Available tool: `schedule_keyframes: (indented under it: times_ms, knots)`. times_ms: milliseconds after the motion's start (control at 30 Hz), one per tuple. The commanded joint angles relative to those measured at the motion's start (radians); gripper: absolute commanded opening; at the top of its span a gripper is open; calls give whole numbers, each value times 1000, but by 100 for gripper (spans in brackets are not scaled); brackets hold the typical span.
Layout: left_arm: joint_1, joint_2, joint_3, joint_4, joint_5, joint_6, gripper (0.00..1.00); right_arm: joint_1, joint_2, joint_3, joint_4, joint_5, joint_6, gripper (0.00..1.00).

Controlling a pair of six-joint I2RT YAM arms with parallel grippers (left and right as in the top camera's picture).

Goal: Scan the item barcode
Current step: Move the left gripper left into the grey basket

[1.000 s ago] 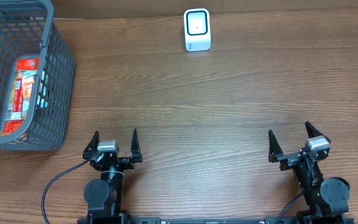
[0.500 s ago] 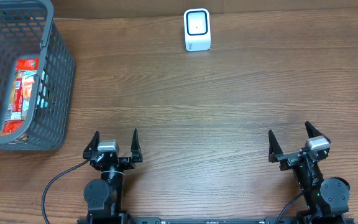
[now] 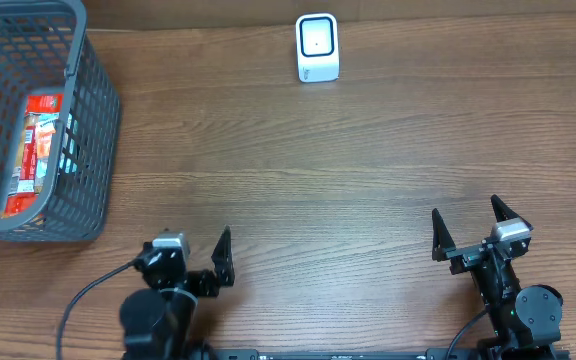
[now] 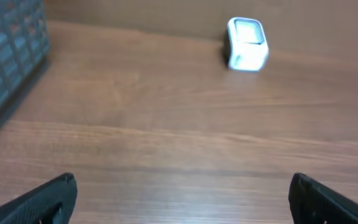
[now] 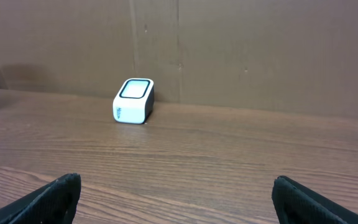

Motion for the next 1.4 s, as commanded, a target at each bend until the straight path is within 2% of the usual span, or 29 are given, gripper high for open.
schedule_keyframes:
  times_ms: [0,67,233,300,467,667,833,1033,1200,1367]
  knots:
    - [-8,90,206,-133,77,-28,100,-8,-9,-11,3,-5,-4,100]
    - [-8,168,302,-217,129,-39,100,-8,-9,-11,3,-5,-4,100]
    - [-9,404,521,-296,411,-50,100,-8,-9,-11,3,-5,-4,100]
    - [-9,505,618,-366,422,-44,100,-8,-9,-11,3,-5,-4,100]
    - [-9,782,875,-648,391,114,100,-8,-9,-11,3,-5,-4,100]
    - [-8,1029,1114,-802,391,116,100,-8,-9,-11,3,-5,-4,100]
    - [-7,1155,1256,-778,308,116,100,-8,-9,-11,3,-5,-4,100]
    - [10,1296,1509,-784,33,74,100,-8,-9,-11,3,-5,-4,100]
    - [90,1390,1691,-779,-136,42,100,-8,-9,-11,3,-5,-4,100]
    - [227,1452,1738,-718,-160,40,100,-8,-9,-11,3,-5,-4,100]
